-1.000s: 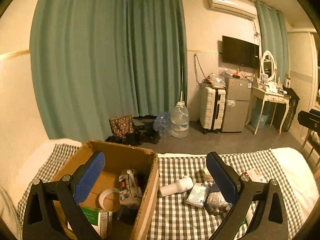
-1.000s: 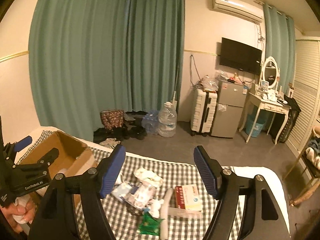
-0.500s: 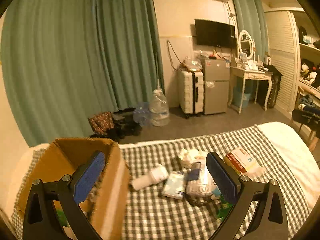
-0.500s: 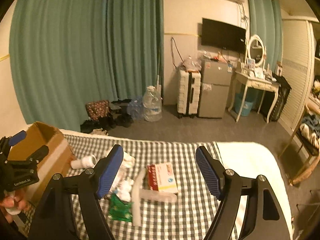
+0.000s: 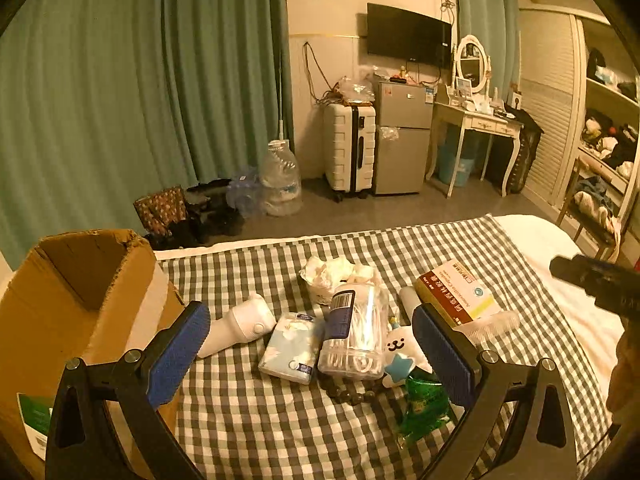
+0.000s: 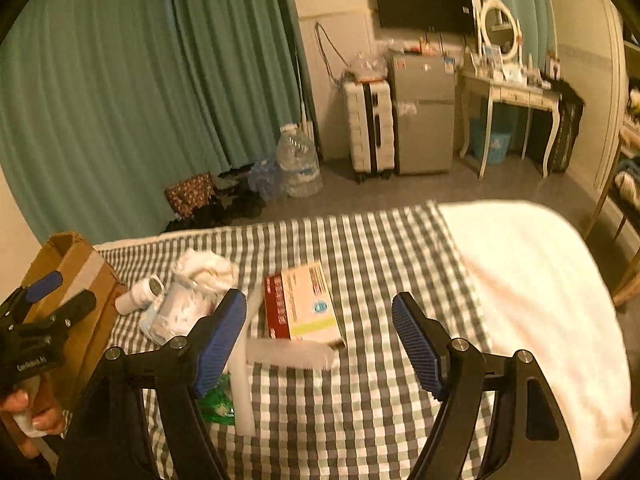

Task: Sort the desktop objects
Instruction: 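Move both grippers back over the remaining items on the bed, then grasp the clear floss-pick container with the left gripper while the right grasps the white comb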

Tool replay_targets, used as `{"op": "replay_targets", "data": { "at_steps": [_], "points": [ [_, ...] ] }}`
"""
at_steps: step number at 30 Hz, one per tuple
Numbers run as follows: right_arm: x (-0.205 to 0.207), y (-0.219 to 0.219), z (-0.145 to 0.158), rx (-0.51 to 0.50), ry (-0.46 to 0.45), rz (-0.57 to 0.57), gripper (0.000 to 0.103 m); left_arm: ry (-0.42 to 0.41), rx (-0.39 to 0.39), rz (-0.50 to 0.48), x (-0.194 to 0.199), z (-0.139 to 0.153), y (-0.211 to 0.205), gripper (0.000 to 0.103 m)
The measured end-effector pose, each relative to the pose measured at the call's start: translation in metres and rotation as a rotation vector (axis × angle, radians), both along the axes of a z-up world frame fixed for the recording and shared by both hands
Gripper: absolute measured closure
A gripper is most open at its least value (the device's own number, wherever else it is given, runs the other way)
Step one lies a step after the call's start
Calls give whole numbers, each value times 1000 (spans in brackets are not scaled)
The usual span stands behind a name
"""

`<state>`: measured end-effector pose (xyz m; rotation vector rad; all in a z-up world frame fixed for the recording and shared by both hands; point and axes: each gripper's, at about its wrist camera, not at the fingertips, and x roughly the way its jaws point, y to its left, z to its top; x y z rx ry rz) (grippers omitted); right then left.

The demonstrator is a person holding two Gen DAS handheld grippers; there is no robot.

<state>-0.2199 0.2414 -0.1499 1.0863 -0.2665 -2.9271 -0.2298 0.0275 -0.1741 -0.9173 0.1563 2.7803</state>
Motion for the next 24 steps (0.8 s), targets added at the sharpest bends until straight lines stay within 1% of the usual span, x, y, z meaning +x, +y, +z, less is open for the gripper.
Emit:
{"op": "replay_targets", "data": {
  "at_steps": [3,8,11,14,18,21,24],
  "points": [
    [-1,2,-8,-42,-20,6,27,-10,-22,-6,-3,-8,6,0],
    [-10,-5,-29,-74,-73,42,28,-39,-49,-46,-8,-32,18,0],
    [-15,-9,-44,-83,-105,65,28,-55,-57,-50,-15,-44,22,0],
    [-20,-15,-57,-81,-138,79,28,-68,-49,-51,-21,-54,23,0],
    [-26,-17,-68,-123,-173,92,37,-68,-22,-51,-28,-61,28,0],
    [-29,-18,-73,-148,-187,95,39,-82,0,-46,-36,-67,33,0],
    [-32,-16,-77,-163,-190,94,39,-103,-16,-43,-44,-79,40,0]
  ]
}}
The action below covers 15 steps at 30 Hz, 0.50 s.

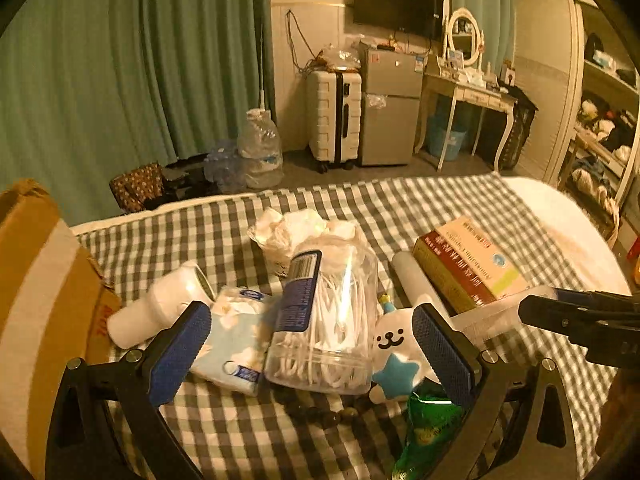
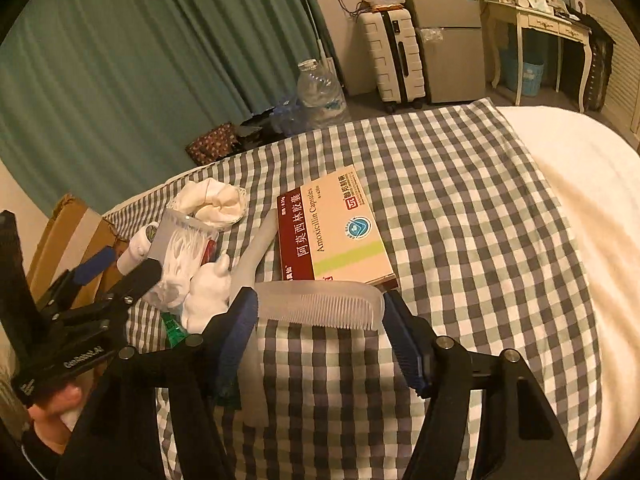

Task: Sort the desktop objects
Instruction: 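Grasp the clear floss-pick container with the left gripper while the right grasps the white comb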

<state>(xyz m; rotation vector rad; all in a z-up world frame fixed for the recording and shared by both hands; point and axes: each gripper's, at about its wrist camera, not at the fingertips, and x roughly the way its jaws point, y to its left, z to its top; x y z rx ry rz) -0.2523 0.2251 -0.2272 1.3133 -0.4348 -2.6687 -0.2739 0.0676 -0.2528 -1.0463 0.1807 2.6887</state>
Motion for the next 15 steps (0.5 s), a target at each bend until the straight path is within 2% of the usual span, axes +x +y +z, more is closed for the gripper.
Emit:
{"op": "replay_targets", "data": {
  "at_steps": [3,4,5,6,8,11,15],
  "points": [
    [-5,-1,-10,-36,-29,14,39,-17,-22,7,-6,-12,8,5],
    [-6,-1,-13,-46,-36,16,41,-20,-7,16,-9,-16,9,15],
    [-7,-2,-14,-51,-41,16,47,-26,4,24,-11,-18,8,22],
    [-8,-2,-16,-62,-48,21,53,-50,3,23,-15,-22,10,37],
    [-8,-2,-17,-78,-51,29,58,-56,-11,31,-19,-27,14,40],
    [-10,-2,-20,-92,-57,38,73,-54,-12,33,-17,-30,13,40],
    [-11,5,-25,-170,-51,28,80,-51,-40,20,-9,-30,11,40]
  ]
}}
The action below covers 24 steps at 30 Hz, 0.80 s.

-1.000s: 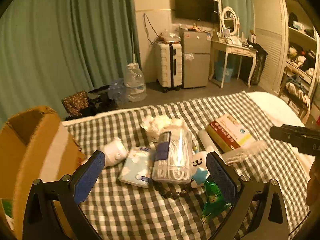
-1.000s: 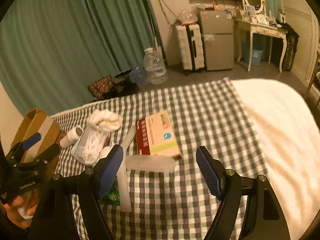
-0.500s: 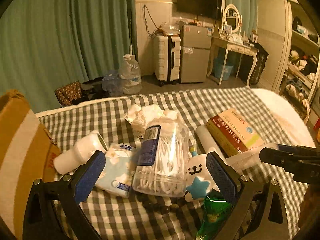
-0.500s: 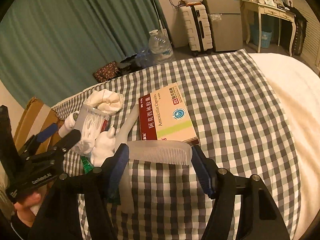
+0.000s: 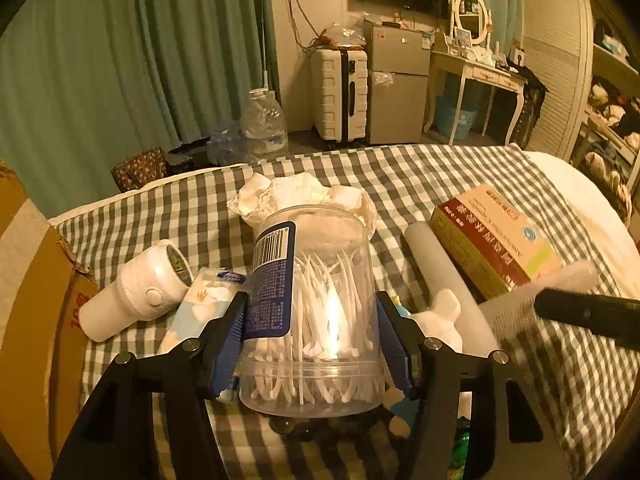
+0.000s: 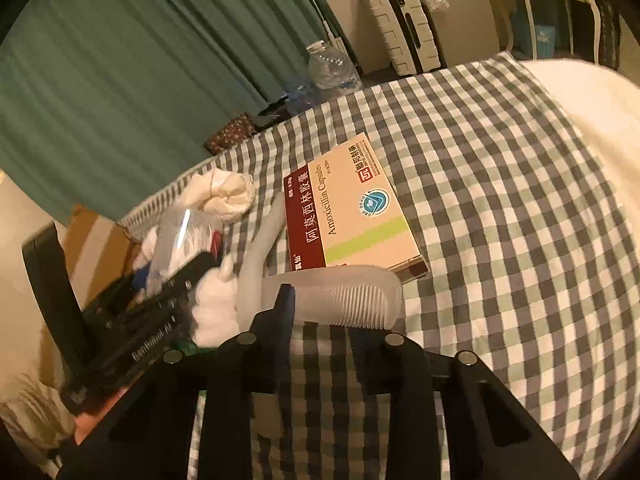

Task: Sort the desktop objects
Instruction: 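Grasp the clear floss-pick container with the left gripper while the right grasps the white comb, then lift both held items and carry them over the cardboard box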

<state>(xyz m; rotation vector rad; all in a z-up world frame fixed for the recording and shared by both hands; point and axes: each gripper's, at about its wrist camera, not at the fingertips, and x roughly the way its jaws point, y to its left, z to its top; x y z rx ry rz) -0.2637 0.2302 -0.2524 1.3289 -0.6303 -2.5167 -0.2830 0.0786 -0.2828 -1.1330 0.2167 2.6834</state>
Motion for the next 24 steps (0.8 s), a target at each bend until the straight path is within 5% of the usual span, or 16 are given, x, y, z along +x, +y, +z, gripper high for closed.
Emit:
{"op": "replay_targets", "data": {
  "at_steps": [7,24],
  "points": [
    [4,-1,5,-30,29,17,88,13,-29,-10,15,8,-4,41],
    [32,-5,57,118,211,-10,100,140,0,17,49,77,-31,41]
  ]
}}
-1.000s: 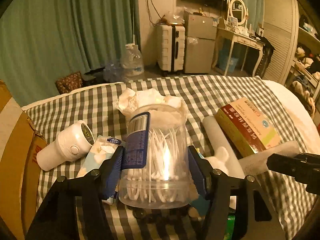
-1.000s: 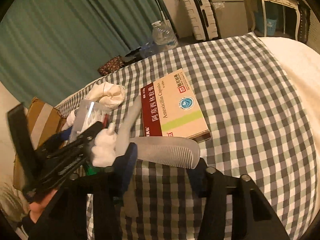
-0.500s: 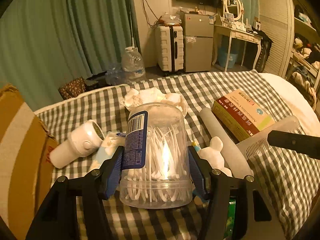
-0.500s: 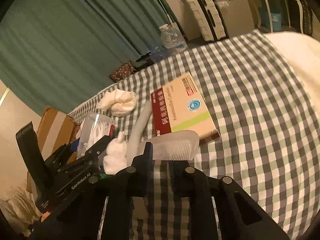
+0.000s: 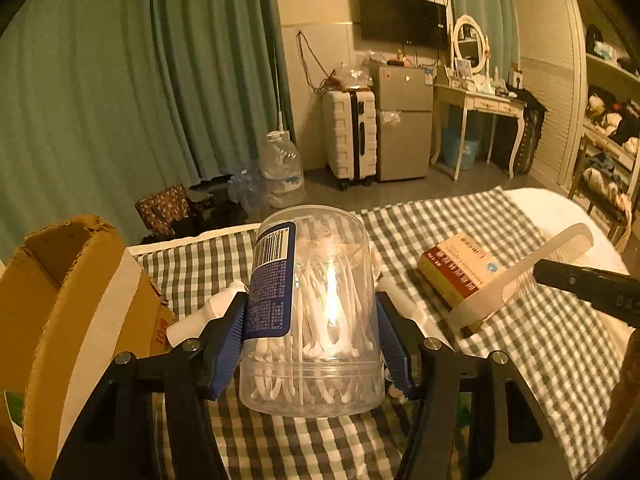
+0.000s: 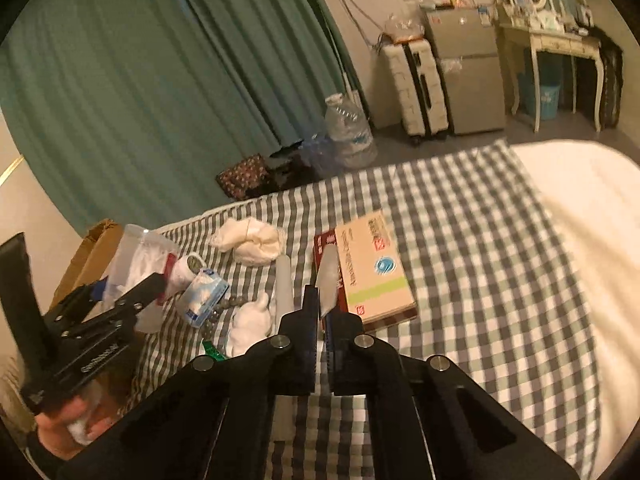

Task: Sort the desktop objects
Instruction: 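Lift both held items and carry them over the cardboard box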

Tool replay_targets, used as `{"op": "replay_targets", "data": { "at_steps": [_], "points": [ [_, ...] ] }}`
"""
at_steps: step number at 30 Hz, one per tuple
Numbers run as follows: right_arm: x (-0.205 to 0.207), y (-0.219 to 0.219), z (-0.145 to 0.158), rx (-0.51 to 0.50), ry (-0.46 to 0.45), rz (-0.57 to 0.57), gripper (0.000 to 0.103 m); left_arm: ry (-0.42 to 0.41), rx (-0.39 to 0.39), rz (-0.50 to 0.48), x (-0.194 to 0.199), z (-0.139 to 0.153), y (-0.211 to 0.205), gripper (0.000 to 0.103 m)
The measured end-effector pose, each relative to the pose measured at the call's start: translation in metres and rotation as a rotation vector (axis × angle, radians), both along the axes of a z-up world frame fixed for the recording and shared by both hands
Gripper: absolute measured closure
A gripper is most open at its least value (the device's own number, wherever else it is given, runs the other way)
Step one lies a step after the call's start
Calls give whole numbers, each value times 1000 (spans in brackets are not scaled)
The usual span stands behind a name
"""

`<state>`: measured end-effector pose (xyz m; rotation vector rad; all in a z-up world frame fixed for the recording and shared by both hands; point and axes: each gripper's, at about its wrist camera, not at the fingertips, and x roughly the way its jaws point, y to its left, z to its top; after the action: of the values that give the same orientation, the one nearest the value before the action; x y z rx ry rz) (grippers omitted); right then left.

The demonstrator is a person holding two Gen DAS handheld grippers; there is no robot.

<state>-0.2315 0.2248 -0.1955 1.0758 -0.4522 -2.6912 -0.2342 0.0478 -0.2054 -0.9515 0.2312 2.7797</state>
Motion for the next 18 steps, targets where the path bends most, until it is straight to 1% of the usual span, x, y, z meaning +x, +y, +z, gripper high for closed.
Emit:
{"op": "replay_targets", "data": {
  "at_steps": [1,5,8,12,16,18],
  "points": [
    [0,0,3,17,10,-3,100,-3,12,2,2,3,-1,41],
    [14,-15,15,108,84,-20,100,20,2,8,14,16,1,41],
    [29,-27,35,170,168,-35,100,42,0,16,29,29,-2,41],
    [41,-36,55,219,246,-35,100,69,4,36,45,45,-13,41],
    [54,-43,67,225,282,-55,100,82,30,67,58,59,-29,41],
    [63,-47,70,251,304,-63,100,96,35,81,63,65,-35,41]
  ]
}}
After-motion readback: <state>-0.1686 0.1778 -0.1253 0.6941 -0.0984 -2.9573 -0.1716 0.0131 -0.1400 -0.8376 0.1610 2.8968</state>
